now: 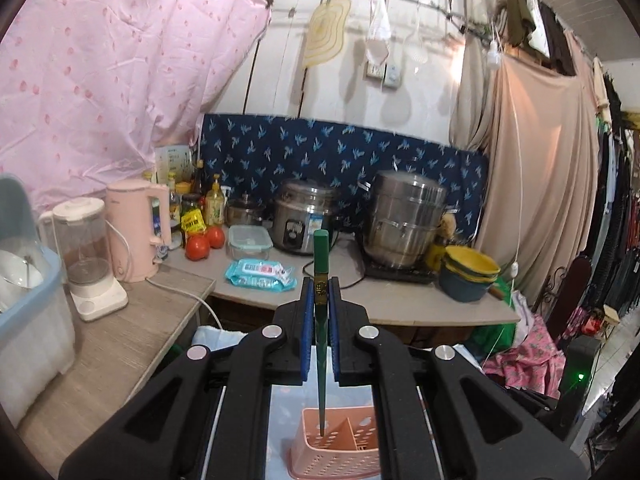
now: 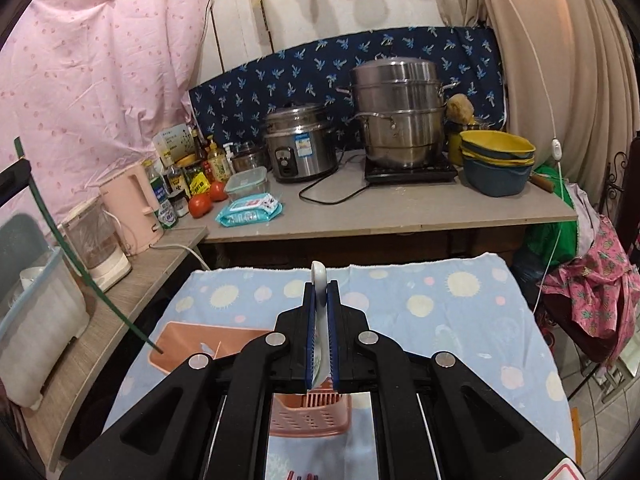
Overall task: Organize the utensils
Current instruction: 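Lower the chopstick into the pink basket and open the left tool while the right tool drops the spoon in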
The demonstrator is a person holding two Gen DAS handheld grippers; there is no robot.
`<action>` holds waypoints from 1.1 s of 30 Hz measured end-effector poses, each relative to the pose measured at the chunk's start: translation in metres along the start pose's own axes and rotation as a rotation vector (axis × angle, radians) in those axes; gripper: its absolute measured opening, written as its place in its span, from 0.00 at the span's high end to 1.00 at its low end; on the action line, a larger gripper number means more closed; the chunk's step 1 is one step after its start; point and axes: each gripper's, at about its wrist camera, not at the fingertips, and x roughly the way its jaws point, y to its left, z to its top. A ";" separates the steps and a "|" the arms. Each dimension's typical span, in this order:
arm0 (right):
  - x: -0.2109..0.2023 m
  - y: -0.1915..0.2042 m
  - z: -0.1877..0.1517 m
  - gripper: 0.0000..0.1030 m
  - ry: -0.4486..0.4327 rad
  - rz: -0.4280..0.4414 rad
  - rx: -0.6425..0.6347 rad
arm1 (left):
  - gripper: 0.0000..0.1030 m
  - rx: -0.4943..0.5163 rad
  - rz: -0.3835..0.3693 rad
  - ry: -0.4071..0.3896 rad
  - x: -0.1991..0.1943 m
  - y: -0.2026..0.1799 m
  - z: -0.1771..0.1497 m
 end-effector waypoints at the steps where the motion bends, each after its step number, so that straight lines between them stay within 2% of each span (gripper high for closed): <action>1: 0.007 0.000 -0.002 0.94 0.012 0.000 0.000 | 0.93 0.006 0.006 0.015 0.008 0.000 -0.005; 7: 0.035 -0.004 -0.017 0.94 0.081 0.002 0.016 | 0.93 -0.017 0.011 0.087 0.032 0.015 -0.030; 14: 0.041 -0.008 -0.027 0.92 0.085 -0.007 0.025 | 0.92 -0.071 0.023 0.117 0.037 0.031 -0.045; 15: 0.039 -0.008 -0.027 0.89 0.073 -0.013 0.025 | 0.85 -0.078 0.021 0.114 0.034 0.032 -0.046; 16: 0.037 -0.007 -0.027 0.85 0.064 -0.021 0.024 | 0.68 -0.081 0.031 0.111 0.032 0.032 -0.048; 17: 0.034 -0.008 -0.027 0.79 0.056 -0.023 0.027 | 0.61 -0.082 0.038 0.106 0.029 0.033 -0.049; 18: 0.031 -0.008 -0.027 0.77 0.051 -0.022 0.030 | 0.57 -0.080 0.041 0.099 0.025 0.033 -0.050; 25: -0.003 -0.011 -0.042 0.77 0.052 -0.016 0.029 | 0.57 -0.059 0.044 0.131 -0.007 0.034 -0.068; 29: -0.027 -0.010 -0.067 0.76 0.074 -0.009 0.024 | 0.57 -0.032 0.049 0.173 -0.030 0.032 -0.095; 33: -0.055 -0.010 -0.100 0.75 0.092 -0.040 0.002 | 0.57 -0.033 0.048 0.252 -0.047 0.036 -0.131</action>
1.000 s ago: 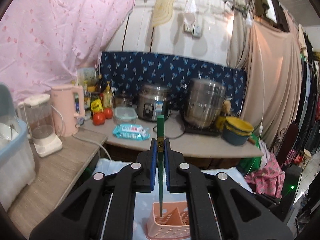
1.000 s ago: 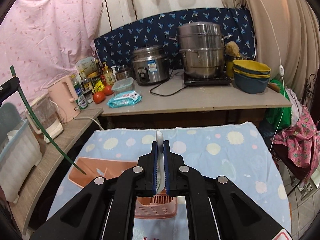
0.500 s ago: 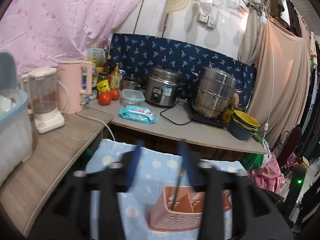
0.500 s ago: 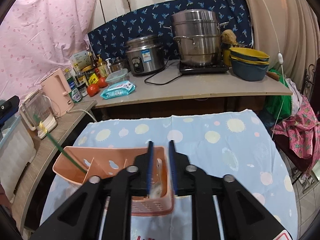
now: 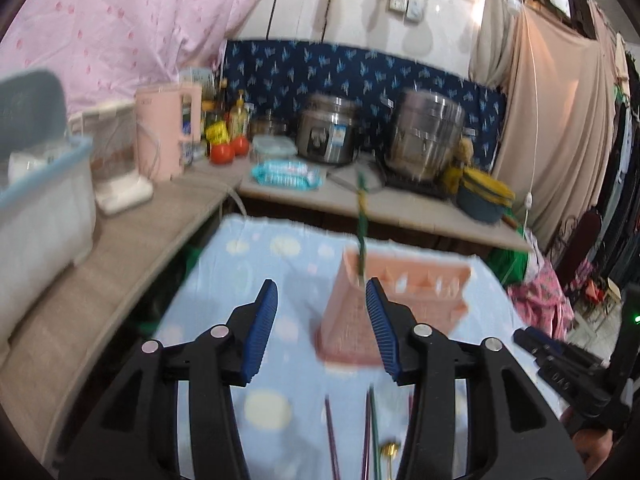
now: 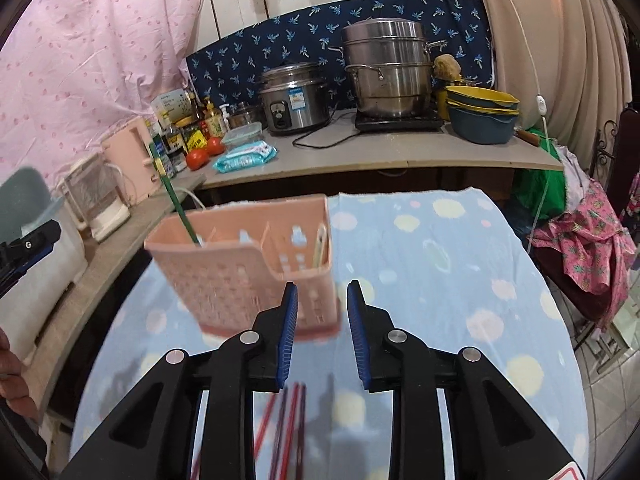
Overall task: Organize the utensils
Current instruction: 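Lower the chopstick into the pink basket and open the left tool while the right tool drops the spoon in, then grasp a dark red chopstick with the left tool while the right tool grasps a red chopstick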
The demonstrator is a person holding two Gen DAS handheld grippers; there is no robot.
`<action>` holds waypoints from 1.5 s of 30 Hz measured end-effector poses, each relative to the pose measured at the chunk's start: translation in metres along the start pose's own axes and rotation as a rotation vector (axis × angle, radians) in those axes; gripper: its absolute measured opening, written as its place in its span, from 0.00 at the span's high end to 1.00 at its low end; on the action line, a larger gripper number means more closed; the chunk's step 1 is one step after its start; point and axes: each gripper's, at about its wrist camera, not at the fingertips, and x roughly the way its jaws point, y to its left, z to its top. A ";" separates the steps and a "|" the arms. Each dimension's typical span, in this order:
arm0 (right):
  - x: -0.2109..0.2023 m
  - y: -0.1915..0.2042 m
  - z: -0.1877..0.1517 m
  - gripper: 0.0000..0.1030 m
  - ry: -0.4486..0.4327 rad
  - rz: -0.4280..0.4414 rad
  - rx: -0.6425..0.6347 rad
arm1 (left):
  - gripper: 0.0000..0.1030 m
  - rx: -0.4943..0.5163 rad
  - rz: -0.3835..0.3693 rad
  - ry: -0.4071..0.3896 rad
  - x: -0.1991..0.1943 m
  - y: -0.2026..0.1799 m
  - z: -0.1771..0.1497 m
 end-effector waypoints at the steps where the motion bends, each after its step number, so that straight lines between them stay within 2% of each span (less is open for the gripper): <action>1: -0.006 0.000 -0.010 0.75 0.009 0.000 -0.002 | 0.57 -0.001 0.001 0.024 -0.001 0.002 -0.012; 12: -0.050 -0.006 -0.131 0.74 0.146 -0.033 0.026 | 0.57 -0.013 0.036 0.251 -0.013 0.014 -0.130; 15: -0.056 0.001 -0.159 0.74 0.172 -0.056 0.006 | 0.57 0.001 0.029 0.290 -0.017 0.010 -0.150; 19: -0.060 0.005 -0.186 0.74 0.216 -0.039 0.013 | 0.57 0.021 0.021 0.321 -0.024 0.007 -0.170; 26: -0.061 0.015 -0.202 0.74 0.232 -0.013 0.016 | 0.57 0.026 0.000 0.366 -0.035 0.004 -0.192; 37: -0.052 0.024 -0.209 0.78 0.262 -0.005 0.007 | 0.58 0.041 -0.031 0.377 -0.039 -0.006 -0.201; 41: -0.050 0.022 -0.209 0.88 0.266 -0.005 0.010 | 0.58 0.056 -0.040 0.390 -0.036 -0.013 -0.206; 45: -0.049 0.020 -0.209 0.91 0.264 -0.005 0.015 | 0.58 0.066 -0.042 0.397 -0.033 -0.017 -0.209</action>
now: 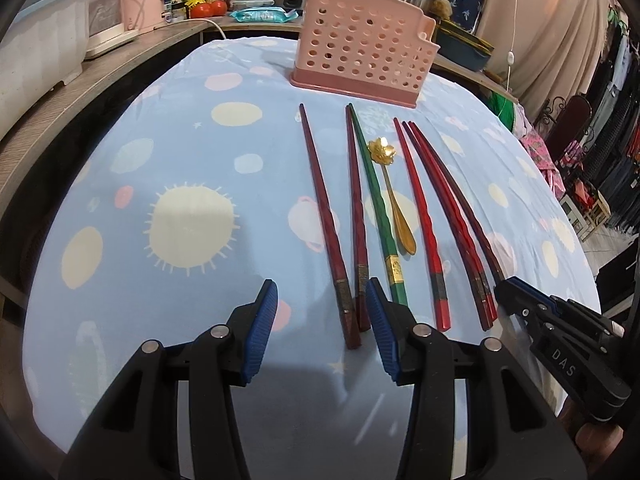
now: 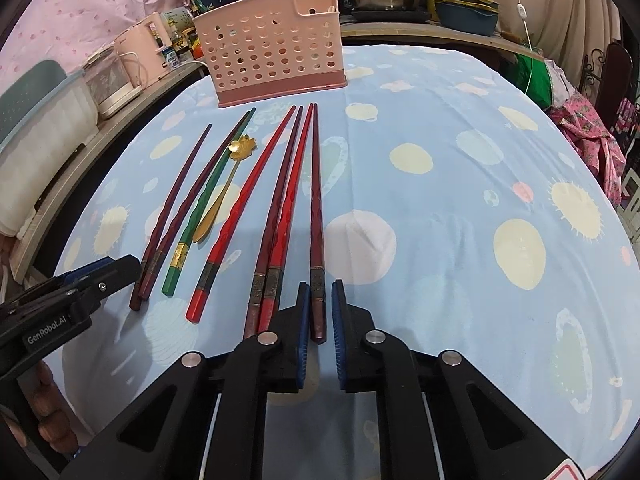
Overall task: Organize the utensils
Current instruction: 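Grasp a dark red chopstick with the left tool while the right tool grasps a red chopstick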
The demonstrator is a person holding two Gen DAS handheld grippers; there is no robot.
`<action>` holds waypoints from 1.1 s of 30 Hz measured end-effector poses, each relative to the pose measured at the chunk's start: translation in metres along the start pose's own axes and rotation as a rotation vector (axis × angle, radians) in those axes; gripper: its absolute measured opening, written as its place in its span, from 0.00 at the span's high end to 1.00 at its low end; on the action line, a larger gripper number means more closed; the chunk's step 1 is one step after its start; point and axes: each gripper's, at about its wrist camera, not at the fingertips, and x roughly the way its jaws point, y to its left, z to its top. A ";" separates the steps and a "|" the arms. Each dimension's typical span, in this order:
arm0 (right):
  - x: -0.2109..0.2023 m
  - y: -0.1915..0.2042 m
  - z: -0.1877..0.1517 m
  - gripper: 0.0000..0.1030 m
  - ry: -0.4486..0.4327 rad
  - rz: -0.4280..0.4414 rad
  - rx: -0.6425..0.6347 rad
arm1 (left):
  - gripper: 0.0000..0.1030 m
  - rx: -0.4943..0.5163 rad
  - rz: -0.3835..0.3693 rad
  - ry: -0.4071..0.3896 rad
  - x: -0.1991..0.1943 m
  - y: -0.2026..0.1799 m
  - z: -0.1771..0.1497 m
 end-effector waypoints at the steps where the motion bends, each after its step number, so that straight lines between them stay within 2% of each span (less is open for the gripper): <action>1: 0.000 0.000 0.000 0.91 0.000 0.000 -0.001 | 0.58 -0.001 0.001 0.003 0.001 0.001 0.000; 15: 0.001 0.001 -0.001 0.91 -0.001 -0.005 -0.004 | 0.60 0.005 0.040 0.000 0.007 0.002 -0.001; 18: 0.001 0.001 0.000 0.91 -0.001 -0.006 -0.005 | 0.67 0.031 0.076 -0.011 0.009 -0.001 -0.002; 20: 0.002 0.001 0.000 0.91 -0.001 -0.006 -0.004 | 0.69 0.027 0.074 -0.013 0.009 0.001 -0.002; 25: 0.001 0.001 -0.001 0.91 -0.002 -0.009 -0.009 | 0.91 0.015 0.064 -0.013 0.007 0.008 -0.002; 33: -0.002 0.000 0.000 0.93 -0.006 -0.007 -0.012 | 0.93 0.001 0.032 -0.006 0.003 0.012 -0.002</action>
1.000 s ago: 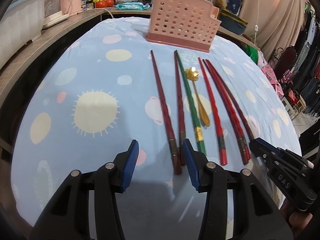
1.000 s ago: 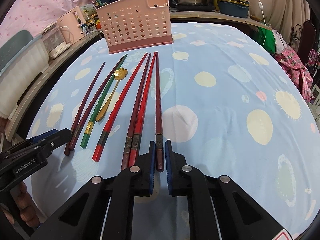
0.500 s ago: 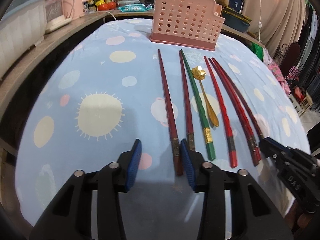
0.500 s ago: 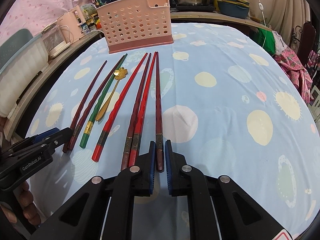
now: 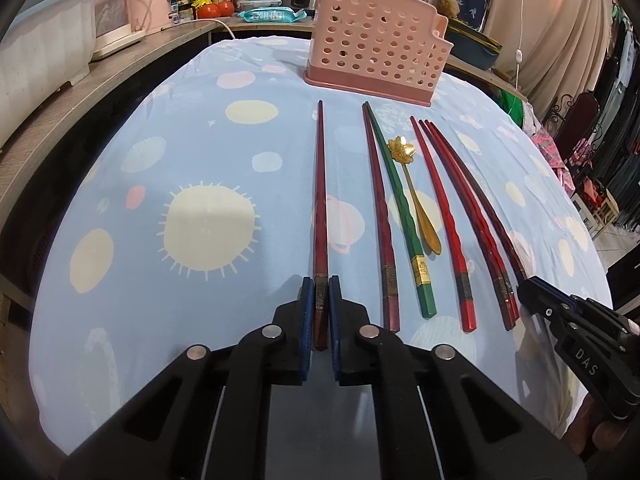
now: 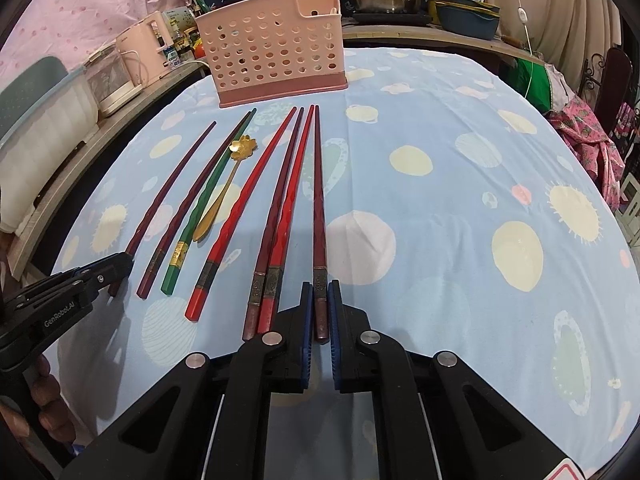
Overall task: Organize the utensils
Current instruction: 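Grasp a dark red chopstick with the left tool while the right tool grasps a red chopstick, then lift both chopsticks and carry them above the pink basket with both tools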
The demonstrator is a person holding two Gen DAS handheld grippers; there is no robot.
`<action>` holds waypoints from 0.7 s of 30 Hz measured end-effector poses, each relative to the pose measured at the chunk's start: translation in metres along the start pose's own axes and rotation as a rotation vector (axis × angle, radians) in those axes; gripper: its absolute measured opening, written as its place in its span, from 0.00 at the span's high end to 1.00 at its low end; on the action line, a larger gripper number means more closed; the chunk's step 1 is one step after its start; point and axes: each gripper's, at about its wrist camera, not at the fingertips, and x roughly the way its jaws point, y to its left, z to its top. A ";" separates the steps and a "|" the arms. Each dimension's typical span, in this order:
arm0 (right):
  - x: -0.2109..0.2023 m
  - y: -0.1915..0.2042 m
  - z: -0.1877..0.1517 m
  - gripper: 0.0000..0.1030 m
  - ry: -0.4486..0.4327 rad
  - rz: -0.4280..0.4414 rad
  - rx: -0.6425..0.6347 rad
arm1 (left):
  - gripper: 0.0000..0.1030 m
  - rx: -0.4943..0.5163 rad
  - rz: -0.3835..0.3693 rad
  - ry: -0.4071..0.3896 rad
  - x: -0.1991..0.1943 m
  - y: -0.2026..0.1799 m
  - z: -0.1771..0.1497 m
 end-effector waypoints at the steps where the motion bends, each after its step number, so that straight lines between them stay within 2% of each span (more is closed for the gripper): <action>1: -0.001 0.000 0.000 0.93 -0.003 0.001 0.001 | 0.93 -0.003 -0.003 -0.002 -0.002 0.001 0.001; 11: -0.031 -0.002 0.016 0.93 -0.086 0.018 0.011 | 0.93 -0.033 -0.025 -0.061 -0.030 0.006 0.015; 21: -0.074 -0.008 0.056 0.93 -0.225 0.043 0.033 | 0.93 -0.057 -0.045 -0.159 -0.063 0.012 0.045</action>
